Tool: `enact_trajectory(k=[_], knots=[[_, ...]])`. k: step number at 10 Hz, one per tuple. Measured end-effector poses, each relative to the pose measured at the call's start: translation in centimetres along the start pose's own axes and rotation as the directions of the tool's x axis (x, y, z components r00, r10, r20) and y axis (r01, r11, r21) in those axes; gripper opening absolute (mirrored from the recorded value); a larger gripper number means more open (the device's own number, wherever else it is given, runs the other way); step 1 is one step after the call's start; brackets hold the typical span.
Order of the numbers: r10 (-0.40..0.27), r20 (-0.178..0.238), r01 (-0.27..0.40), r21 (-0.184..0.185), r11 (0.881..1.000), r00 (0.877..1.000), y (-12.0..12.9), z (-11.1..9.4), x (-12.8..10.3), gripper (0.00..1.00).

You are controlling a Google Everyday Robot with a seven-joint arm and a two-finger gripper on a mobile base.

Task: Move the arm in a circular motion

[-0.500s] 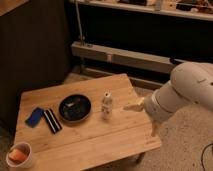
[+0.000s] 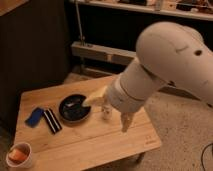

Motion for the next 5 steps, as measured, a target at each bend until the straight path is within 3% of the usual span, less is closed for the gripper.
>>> enact_trajectory(k=[3,5], knots=[[-0.090,0.020,0.089,0.023,0.996,0.996,-6.5,0.3,1.2,0.80],[-0.142,0.028,0.142,0.020,0.990,0.989,-10.4,2.1,4.8,0.80]])
